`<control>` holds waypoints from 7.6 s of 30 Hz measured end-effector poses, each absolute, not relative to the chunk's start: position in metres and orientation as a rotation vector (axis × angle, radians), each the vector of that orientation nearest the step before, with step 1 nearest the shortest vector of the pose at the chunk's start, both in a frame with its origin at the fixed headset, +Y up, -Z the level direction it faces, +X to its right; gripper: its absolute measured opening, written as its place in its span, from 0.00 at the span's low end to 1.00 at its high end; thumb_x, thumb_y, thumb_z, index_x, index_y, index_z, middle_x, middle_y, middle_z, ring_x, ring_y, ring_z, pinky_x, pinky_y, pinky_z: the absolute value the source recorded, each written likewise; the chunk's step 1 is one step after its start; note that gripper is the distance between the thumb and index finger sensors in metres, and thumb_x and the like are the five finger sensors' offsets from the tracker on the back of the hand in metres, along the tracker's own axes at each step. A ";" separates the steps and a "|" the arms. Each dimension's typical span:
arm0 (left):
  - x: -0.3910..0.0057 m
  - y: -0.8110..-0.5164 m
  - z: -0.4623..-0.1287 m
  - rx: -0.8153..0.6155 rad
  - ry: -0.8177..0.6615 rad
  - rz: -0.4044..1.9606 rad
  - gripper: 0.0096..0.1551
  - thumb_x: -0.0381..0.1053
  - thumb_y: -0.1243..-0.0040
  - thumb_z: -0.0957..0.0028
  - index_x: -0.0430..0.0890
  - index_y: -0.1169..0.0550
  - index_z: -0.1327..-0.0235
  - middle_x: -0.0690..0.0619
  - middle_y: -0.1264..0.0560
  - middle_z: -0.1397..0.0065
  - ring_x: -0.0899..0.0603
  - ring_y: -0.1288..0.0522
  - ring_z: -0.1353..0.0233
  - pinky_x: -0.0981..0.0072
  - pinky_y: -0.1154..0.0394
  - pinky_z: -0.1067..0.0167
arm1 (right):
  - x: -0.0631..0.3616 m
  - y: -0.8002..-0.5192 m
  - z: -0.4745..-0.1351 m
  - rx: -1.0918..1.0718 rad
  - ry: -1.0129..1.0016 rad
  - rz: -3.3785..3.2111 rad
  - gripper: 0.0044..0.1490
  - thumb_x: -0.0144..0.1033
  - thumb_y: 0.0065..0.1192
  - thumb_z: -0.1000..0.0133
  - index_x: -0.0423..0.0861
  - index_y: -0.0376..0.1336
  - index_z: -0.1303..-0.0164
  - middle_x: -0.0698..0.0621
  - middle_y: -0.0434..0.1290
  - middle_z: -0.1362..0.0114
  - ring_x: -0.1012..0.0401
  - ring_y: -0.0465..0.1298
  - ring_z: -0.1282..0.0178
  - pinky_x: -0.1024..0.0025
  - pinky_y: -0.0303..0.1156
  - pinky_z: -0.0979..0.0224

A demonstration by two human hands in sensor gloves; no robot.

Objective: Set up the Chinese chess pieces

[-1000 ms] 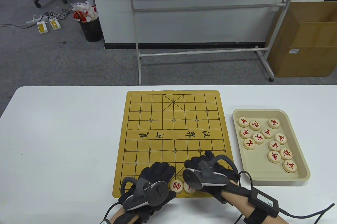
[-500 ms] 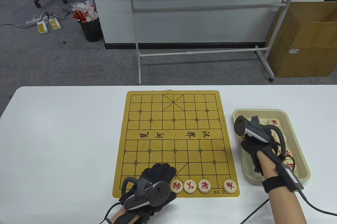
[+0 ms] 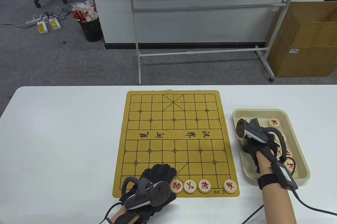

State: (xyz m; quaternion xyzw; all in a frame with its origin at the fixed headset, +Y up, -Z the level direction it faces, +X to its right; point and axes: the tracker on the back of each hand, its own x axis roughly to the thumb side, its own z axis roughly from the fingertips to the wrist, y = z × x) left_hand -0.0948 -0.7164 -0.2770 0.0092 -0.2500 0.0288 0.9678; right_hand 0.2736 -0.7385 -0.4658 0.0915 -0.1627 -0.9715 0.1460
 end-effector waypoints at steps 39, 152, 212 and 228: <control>-0.094 -0.717 -0.278 0.012 -0.504 0.059 0.51 0.70 0.47 0.60 0.53 0.42 0.22 0.48 0.40 0.16 0.38 0.37 0.17 0.38 0.35 0.25 | 0.266 -0.751 -0.463 0.271 -0.440 -2.633 0.46 0.54 0.73 0.54 0.50 0.62 0.25 0.48 0.76 0.27 0.55 0.82 0.34 0.49 0.70 0.23; -0.113 -0.687 -0.269 0.214 -0.531 0.226 0.50 0.69 0.40 0.63 0.55 0.37 0.24 0.53 0.34 0.19 0.42 0.32 0.20 0.40 0.32 0.26 | 0.307 -0.652 -0.398 0.122 -0.237 -2.884 0.44 0.47 0.71 0.49 0.48 0.60 0.22 0.45 0.68 0.20 0.49 0.75 0.24 0.41 0.63 0.19; -0.106 -0.694 -0.273 0.149 -0.527 0.170 0.50 0.70 0.44 0.62 0.54 0.38 0.23 0.52 0.34 0.19 0.42 0.32 0.20 0.40 0.32 0.26 | 0.173 -0.681 -0.312 -0.662 -0.111 -2.693 0.46 0.53 0.70 0.52 0.50 0.62 0.23 0.41 0.71 0.24 0.49 0.77 0.32 0.38 0.60 0.19; -0.106 -0.695 -0.273 0.146 -0.531 0.179 0.49 0.69 0.45 0.61 0.54 0.38 0.23 0.52 0.34 0.19 0.42 0.33 0.19 0.40 0.32 0.26 | 0.129 -0.745 -0.307 -0.770 -0.297 -2.470 0.48 0.54 0.70 0.52 0.48 0.60 0.22 0.44 0.71 0.23 0.51 0.77 0.30 0.38 0.59 0.18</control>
